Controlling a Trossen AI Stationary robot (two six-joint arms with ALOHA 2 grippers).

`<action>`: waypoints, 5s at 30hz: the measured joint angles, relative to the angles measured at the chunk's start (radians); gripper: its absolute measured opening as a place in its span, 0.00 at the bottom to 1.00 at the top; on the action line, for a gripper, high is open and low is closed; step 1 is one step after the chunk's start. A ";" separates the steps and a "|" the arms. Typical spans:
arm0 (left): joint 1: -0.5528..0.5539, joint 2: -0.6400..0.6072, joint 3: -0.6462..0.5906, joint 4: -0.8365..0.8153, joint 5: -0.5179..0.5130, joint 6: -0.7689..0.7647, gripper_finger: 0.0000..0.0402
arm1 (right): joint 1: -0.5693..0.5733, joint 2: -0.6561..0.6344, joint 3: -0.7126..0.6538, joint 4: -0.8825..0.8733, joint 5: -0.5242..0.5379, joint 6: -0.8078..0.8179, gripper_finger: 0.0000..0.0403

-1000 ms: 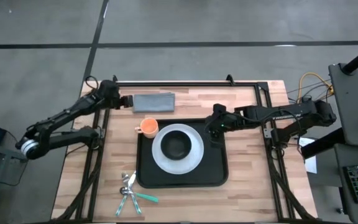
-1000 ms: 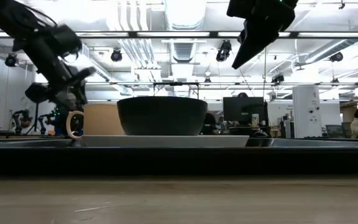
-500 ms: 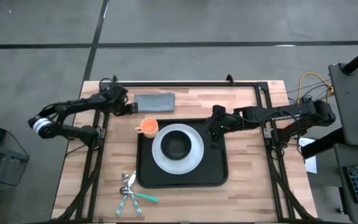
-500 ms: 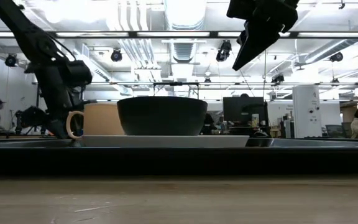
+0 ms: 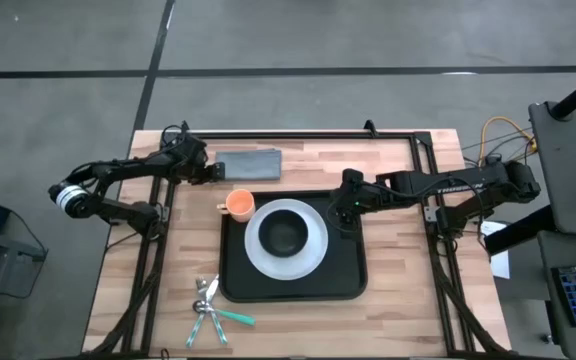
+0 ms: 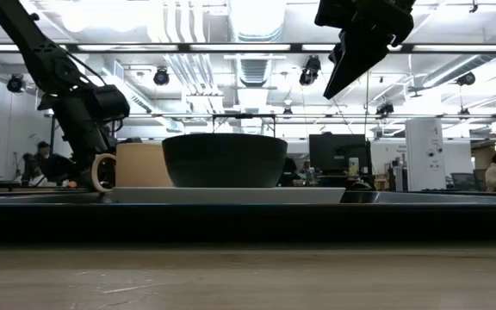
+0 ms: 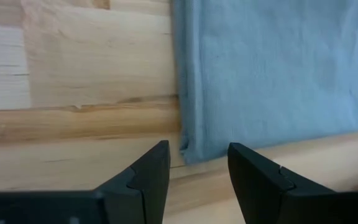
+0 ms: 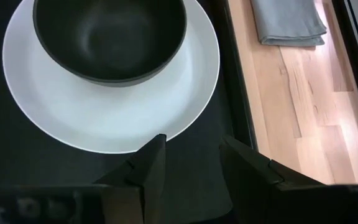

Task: Set up tray
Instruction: Put the gray napkin to the right of the white plate on the black serving tray

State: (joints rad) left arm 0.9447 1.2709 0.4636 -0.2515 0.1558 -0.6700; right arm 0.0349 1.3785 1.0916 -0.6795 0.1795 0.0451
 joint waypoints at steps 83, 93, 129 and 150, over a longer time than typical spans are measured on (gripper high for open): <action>-0.675 0.373 1.438 -1.158 -0.309 0.618 0.00 | -0.151 -0.117 -0.006 0.399 -0.307 -0.177 0.53; -0.859 0.358 1.501 -1.293 -0.505 0.582 0.00 | -0.154 -0.025 0.043 0.591 -0.419 -0.187 0.58; -1.261 0.364 1.594 -1.278 -0.822 0.608 0.00 | -0.153 0.394 0.689 0.228 -0.557 -0.230 0.58; -1.265 0.360 1.594 -1.256 -0.822 0.609 0.00 | -0.157 0.391 0.722 0.131 -0.536 -0.180 0.02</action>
State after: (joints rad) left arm -0.3206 1.6305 2.0575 -1.5076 -0.6662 -0.0612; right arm -0.1218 1.7693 1.8137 -0.5487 -0.3561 -0.1347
